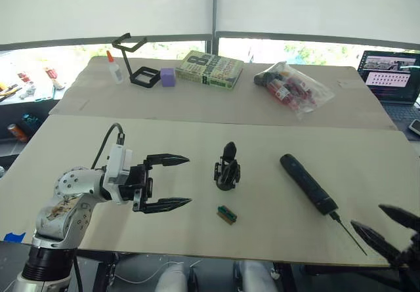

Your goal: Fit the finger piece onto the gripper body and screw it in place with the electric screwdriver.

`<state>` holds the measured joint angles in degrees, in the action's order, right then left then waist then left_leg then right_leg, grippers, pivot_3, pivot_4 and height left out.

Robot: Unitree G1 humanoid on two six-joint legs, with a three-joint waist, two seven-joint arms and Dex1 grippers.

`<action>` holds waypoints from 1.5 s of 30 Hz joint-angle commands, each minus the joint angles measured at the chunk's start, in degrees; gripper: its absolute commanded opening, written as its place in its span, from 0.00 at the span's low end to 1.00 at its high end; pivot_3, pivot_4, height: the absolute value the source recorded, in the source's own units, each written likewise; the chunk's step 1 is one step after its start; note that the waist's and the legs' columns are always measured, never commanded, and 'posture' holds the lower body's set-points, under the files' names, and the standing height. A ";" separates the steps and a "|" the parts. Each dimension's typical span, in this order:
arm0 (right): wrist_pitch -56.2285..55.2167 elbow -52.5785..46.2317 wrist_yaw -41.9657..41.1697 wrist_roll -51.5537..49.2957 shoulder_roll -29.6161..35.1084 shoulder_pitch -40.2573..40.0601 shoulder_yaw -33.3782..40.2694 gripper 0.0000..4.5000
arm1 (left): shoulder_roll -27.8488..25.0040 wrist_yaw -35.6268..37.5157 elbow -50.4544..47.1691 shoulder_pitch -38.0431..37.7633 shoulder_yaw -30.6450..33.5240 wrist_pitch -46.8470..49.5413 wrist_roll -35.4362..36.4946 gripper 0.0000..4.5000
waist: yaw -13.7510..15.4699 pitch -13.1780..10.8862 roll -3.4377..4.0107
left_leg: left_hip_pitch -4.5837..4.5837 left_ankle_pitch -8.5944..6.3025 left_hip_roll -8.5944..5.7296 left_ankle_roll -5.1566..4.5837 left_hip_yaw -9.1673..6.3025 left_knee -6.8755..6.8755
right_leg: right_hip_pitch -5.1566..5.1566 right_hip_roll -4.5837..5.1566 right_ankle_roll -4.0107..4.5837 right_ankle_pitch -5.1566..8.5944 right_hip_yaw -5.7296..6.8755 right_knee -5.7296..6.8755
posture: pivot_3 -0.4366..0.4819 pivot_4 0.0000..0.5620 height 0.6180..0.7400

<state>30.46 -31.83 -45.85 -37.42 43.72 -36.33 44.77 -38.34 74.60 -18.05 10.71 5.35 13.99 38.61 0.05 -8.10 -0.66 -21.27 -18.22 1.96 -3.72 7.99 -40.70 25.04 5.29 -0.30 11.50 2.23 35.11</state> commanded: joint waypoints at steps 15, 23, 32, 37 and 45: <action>26.07 12.33 6.75 8.37 18.53 31.58 -33.11 0.82 | -0.09 -0.75 -5.89 -0.47 -2.01 -0.09 0.56 1.00 | 0.76 -0.14 -0.27 | -0.56 0.06 -0.22 0.04 -0.05 -0.24 | 0.13 0.03 -0.62 -0.09 0.08 -0.20 | 0.48 0.27 1.00; 28.49 4.42 3.06 4.84 19.15 29.61 -27.36 0.44 | -0.21 -0.96 -6.70 -1.71 -1.86 -0.85 0.04 1.00 | 0.74 -0.14 -0.28 | -0.54 0.10 -0.20 0.11 -0.05 -0.25 | 0.11 0.02 -0.70 -0.07 0.10 -0.15 | 0.48 0.27 1.00; 37.81 -6.46 8.26 2.47 16.65 31.67 -32.13 0.44 | 0.20 -0.15 -5.16 -1.40 -3.57 -3.03 -1.51 1.00 | 0.63 -0.15 -0.31 | -0.50 0.14 -0.14 0.18 -0.07 -0.25 | 0.12 0.00 -0.59 -0.14 0.09 -0.11 | 0.48 0.27 1.00; 42.36 -6.78 9.33 0.15 14.53 32.64 -32.29 0.44 | -0.82 0.26 -5.34 -1.56 -3.67 -1.60 -1.15 1.00 | 0.64 -0.14 -0.29 | -0.53 0.15 -0.17 0.19 -0.09 -0.27 | 0.14 0.00 -0.59 -0.16 0.09 -0.09 | 0.48 0.27 1.00; 41.87 -5.09 5.25 -0.47 20.32 35.39 -32.89 0.99 | -1.00 -0.07 -5.15 -1.28 -4.74 -1.11 -1.61 1.00 | 0.63 -0.15 -0.32 | -0.49 0.15 -0.17 0.19 -0.09 -0.28 | 0.11 -0.01 -0.60 -0.16 0.09 -0.11 | 0.48 0.27 1.00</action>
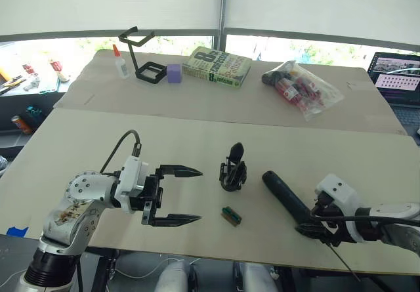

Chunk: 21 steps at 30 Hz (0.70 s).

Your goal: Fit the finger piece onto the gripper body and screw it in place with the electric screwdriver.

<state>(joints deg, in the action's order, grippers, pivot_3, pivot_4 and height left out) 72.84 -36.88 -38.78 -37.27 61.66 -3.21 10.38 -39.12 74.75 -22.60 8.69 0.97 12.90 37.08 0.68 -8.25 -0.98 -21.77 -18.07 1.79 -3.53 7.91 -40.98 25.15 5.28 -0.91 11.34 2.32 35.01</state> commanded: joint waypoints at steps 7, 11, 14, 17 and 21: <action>8.55 -1.00 -5.70 -4.70 11.07 12.09 -4.81 0.99 | 0.09 -0.89 -0.43 0.82 -1.27 -0.17 -0.50 1.00 | -0.09 0.00 0.00 | 0.03 0.01 0.04 0.01 -0.02 0.01 | 0.02 -0.01 0.06 -0.03 0.00 0.01 | 0.48 0.27 1.00; 15.81 -1.52 -4.62 -5.57 12.99 20.83 -12.93 0.99 | 0.21 -1.66 -0.98 0.48 -1.05 -0.10 -0.55 1.00 | -0.14 0.00 0.00 | -0.01 0.01 0.06 0.02 -0.03 0.02 | 0.06 -0.01 0.08 -0.03 0.01 0.00 | 0.48 0.27 1.00; 17.61 -0.57 -2.32 -3.17 12.49 25.80 -20.28 0.99 | -0.05 -2.19 -2.21 -0.73 -0.83 0.09 -0.39 1.00 | -0.19 0.00 0.00 | -0.07 0.01 0.06 0.02 -0.02 0.01 | 0.12 0.02 0.09 -0.02 0.02 -0.01 | 0.48 0.27 1.00; 19.34 0.83 -1.35 -3.13 10.33 29.55 -24.18 0.99 | -0.07 -2.81 -3.30 -1.61 -0.91 0.31 -0.25 1.00 | -0.16 0.00 0.00 | -0.15 0.01 0.04 0.03 0.00 0.00 | 0.18 0.06 0.08 -0.02 0.03 -0.01 | 0.48 0.27 1.00; 19.66 2.21 0.91 -2.65 7.65 32.57 -28.40 0.99 | 0.11 -3.58 -4.45 -2.52 -1.26 0.48 -0.14 1.00 | -0.11 0.00 0.00 | -0.16 0.03 0.05 0.05 0.00 -0.02 | 0.19 0.05 0.07 -0.03 0.06 0.00 | 0.48 0.27 1.00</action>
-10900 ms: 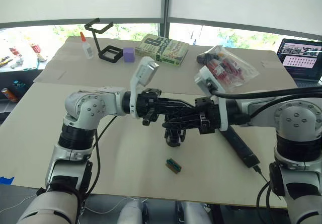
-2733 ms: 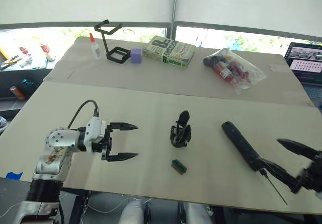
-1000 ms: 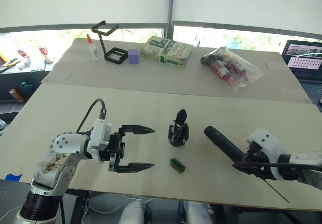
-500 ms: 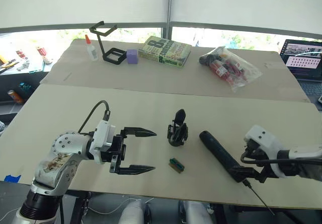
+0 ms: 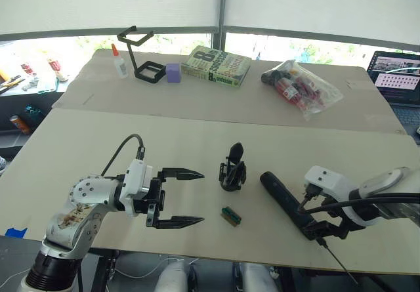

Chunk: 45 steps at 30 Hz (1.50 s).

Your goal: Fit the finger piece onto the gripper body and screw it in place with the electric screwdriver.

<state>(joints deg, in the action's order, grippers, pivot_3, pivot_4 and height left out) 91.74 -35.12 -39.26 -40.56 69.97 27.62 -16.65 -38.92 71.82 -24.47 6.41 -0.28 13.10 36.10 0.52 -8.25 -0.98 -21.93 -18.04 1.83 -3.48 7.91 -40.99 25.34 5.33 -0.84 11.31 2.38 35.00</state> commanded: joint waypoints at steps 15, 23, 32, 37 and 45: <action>0.76 0.96 6.67 0.14 -3.81 -1.01 -2.51 0.59 | -0.24 -0.41 -1.80 0.08 -0.72 -0.38 0.47 1.00 | -0.02 0.02 -0.04 | 0.07 0.01 0.02 0.01 0.00 -0.04 | -0.10 -0.01 -0.01 -0.01 0.06 0.00 | 0.48 0.27 1.00; 0.76 2.09 4.88 -1.79 0.19 -6.42 10.87 0.43 | -1.04 1.38 0.68 1.58 0.03 -0.43 0.56 1.00 | 0.25 0.04 -0.06 | 0.05 0.01 0.01 0.01 -0.03 -0.06 | -0.10 -0.01 -0.02 -0.03 0.05 0.04 | 0.48 0.27 1.00; -1.03 2.19 -4.10 -10.90 -9.96 -17.07 50.44 0.43 | -1.53 4.76 6.42 4.77 1.36 -1.02 1.02 1.00 | -0.03 0.03 -0.08 | 0.02 0.03 0.05 0.03 -0.04 -0.04 | -0.09 -0.15 -0.07 -0.04 0.04 0.02 | 0.48 0.27 1.00; -17.47 -3.50 -6.31 -29.24 -27.44 -16.94 69.58 0.43 | -1.85 8.16 12.04 7.36 1.30 -2.11 -0.06 1.00 | 0.23 0.02 -0.05 | 0.02 0.06 0.04 0.09 -0.11 0.01 | -0.09 -0.23 -0.08 -0.05 0.03 0.03 | 0.48 0.27 1.00; -48.65 -21.84 -10.01 -16.06 -41.88 -23.08 47.89 0.43 | -2.47 12.68 18.73 9.01 0.83 -4.80 -2.44 1.00 | -0.26 0.03 -0.08 | 0.26 0.08 0.00 0.14 0.01 0.05 | -0.18 -0.17 -0.05 -0.08 -0.04 0.14 | 0.48 0.27 1.00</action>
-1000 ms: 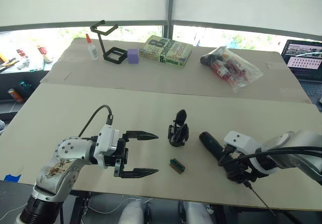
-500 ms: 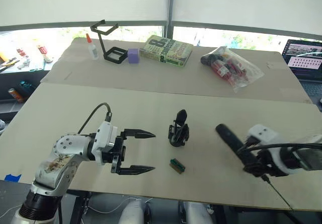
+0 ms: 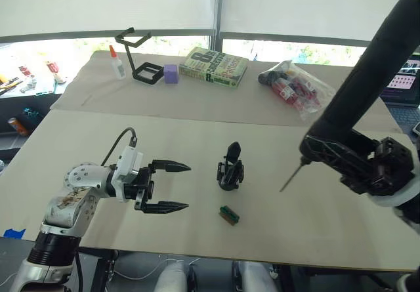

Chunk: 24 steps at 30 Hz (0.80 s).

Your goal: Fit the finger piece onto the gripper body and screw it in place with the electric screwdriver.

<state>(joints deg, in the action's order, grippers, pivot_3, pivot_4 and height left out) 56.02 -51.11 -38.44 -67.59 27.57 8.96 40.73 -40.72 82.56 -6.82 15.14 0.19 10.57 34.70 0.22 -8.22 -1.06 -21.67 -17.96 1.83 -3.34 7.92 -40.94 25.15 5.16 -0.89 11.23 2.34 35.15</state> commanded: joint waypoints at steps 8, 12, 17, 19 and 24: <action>-33.86 3.39 -19.72 25.86 -4.28 -6.70 -29.46 0.43 | 0.84 4.64 5.51 -0.82 -2.05 -9.94 -6.54 1.00 | -0.04 0.00 -0.01 | 0.05 0.04 -0.10 0.03 0.08 -0.13 | -0.08 0.00 0.00 0.01 0.02 -0.04 | 0.48 0.27 1.00; -40.77 10.91 -23.90 30.35 -5.28 -4.10 -37.64 0.43 | 4.57 1.02 5.86 -3.65 -4.40 -12.77 -9.84 1.00 | -0.11 0.00 -0.01 | 0.26 0.04 -0.05 0.04 0.11 -0.05 | -0.15 -0.01 0.06 0.03 0.00 0.03 | 0.48 0.27 1.00; -46.01 16.33 -25.91 32.59 -5.18 -3.50 -40.79 0.43 | 7.82 -3.94 3.59 -6.10 -6.86 -13.47 -12.70 1.00 | 0.17 -0.01 -0.02 | 0.19 0.05 -0.02 0.06 0.10 -0.06 | -0.06 -0.02 0.10 0.02 0.02 0.11 | 0.48 0.27 1.00; -47.07 16.80 -26.28 32.67 -4.73 -3.82 -41.31 0.43 | 8.45 -5.43 2.66 -6.58 -7.42 -13.14 -13.32 1.00 | 0.29 -0.01 -0.01 | 0.18 0.04 -0.04 0.04 0.10 -0.07 | -0.07 0.02 0.10 0.02 0.02 0.10 | 0.48 0.27 1.00; -48.36 17.31 -26.11 32.22 -3.52 -5.14 -41.39 0.43 | 9.60 -8.48 1.79 -6.55 -9.61 -12.37 -15.40 1.00 | 0.34 -0.01 -0.01 | 0.18 0.02 -0.01 0.01 0.08 -0.07 | -0.07 0.04 0.11 0.01 0.02 0.11 | 0.48 0.27 1.00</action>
<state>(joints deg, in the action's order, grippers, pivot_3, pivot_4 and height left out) 10.08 -32.47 -64.54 -34.05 23.89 3.61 -1.42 -31.50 74.93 -2.83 8.41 -8.58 -1.49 19.80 0.57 -8.23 -1.07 -21.48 -17.94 1.83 -3.33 8.00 -41.01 25.08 5.20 -0.78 11.25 2.36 35.25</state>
